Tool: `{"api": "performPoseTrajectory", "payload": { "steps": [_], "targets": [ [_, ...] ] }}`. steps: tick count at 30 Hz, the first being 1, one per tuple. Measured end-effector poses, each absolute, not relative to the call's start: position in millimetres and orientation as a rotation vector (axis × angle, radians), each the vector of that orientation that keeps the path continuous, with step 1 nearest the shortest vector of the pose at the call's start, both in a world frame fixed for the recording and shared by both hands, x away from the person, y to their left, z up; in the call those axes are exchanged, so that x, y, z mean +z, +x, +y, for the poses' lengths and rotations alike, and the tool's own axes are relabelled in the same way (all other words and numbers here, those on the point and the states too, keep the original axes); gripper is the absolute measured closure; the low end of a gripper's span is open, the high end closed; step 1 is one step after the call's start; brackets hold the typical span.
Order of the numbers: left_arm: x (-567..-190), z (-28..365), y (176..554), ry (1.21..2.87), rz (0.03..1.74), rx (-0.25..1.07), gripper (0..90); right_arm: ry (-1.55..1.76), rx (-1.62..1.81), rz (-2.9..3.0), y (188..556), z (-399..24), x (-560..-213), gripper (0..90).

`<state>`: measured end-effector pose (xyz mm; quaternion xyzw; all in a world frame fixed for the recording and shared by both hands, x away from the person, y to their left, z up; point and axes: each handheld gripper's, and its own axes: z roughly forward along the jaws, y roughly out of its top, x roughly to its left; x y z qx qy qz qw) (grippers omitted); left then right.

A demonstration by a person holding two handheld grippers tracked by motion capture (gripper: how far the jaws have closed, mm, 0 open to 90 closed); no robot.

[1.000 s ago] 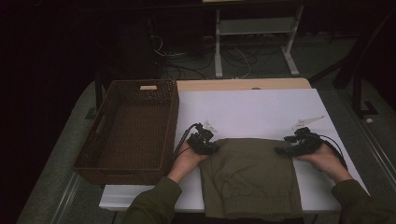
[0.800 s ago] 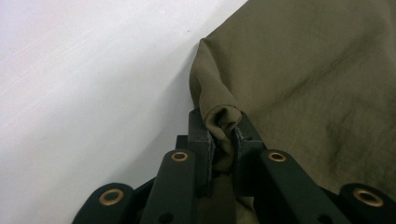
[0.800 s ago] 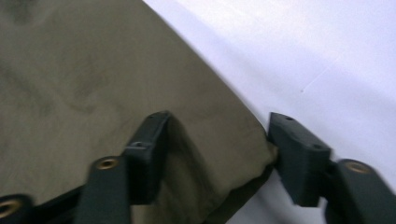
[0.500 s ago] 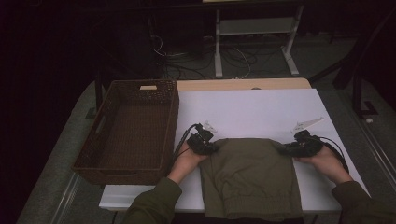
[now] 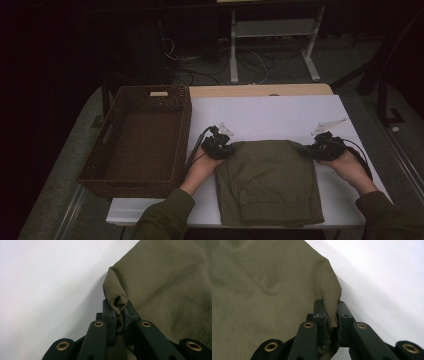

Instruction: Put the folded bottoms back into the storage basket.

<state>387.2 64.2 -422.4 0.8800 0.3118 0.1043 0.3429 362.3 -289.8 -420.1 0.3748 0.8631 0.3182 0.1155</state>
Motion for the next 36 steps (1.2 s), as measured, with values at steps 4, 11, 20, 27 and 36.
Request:
{"api": "performPoseTrajectory", "payload": {
  "steps": [4,11,20,27,36],
  "targets": [
    [-423.0,61.3,400.4,2.273,0.833,0.289,83.1,1.141,0.947,2.486,378.5,-294.1,-420.4,79.9],
    [-434.4,51.9,416.3,2.308,0.857,0.333,83.0,1.201,0.955,2.461,400.0,-296.7,-431.9,79.3],
    [-441.4,55.3,417.7,2.297,0.875,0.289,82.6,1.274,0.982,2.425,397.6,-298.3,-435.9,54.3],
    [-442.0,55.8,418.5,2.289,0.883,0.277,82.7,1.218,1.006,2.378,385.3,-295.8,-425.3,42.2],
    [-442.3,56.5,418.6,2.282,0.891,0.268,82.7,1.183,1.082,2.369,365.9,-299.2,-410.0,36.9]
  ]
}}
